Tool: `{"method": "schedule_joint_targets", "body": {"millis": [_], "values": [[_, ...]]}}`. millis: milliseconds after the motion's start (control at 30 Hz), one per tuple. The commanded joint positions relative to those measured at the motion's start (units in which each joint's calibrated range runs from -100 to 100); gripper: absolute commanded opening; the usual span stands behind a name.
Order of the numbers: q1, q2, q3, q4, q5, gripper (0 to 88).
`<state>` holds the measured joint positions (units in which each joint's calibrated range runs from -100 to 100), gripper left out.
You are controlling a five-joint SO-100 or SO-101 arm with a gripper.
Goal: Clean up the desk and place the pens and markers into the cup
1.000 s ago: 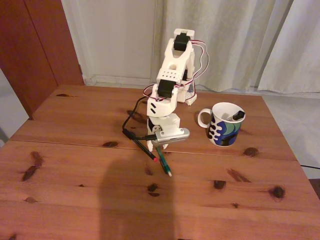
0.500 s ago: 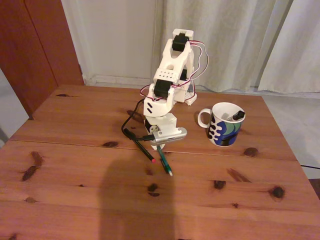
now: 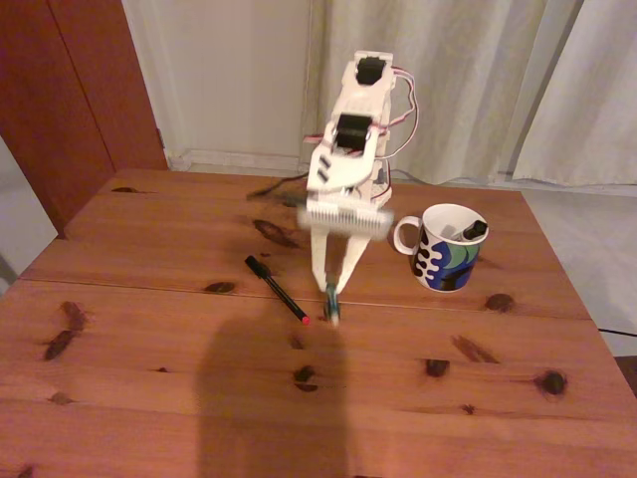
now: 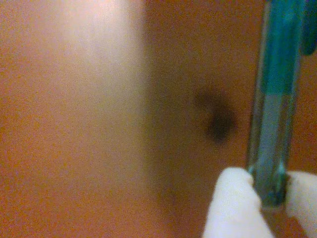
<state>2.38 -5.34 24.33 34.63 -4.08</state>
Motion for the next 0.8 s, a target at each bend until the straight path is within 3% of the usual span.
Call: {"method": "schedule_joint_targets", "body": {"millis": [0, 267, 767], "values": [[-2.4, -11.3, 4.4, -10.8, -4.1, 0.8], [-6.0, -33.3, 23.5, -24.8, -9.9, 0.8], [-21.8, -67.0, 49.0, -25.6, -9.7, 0.8]]}}
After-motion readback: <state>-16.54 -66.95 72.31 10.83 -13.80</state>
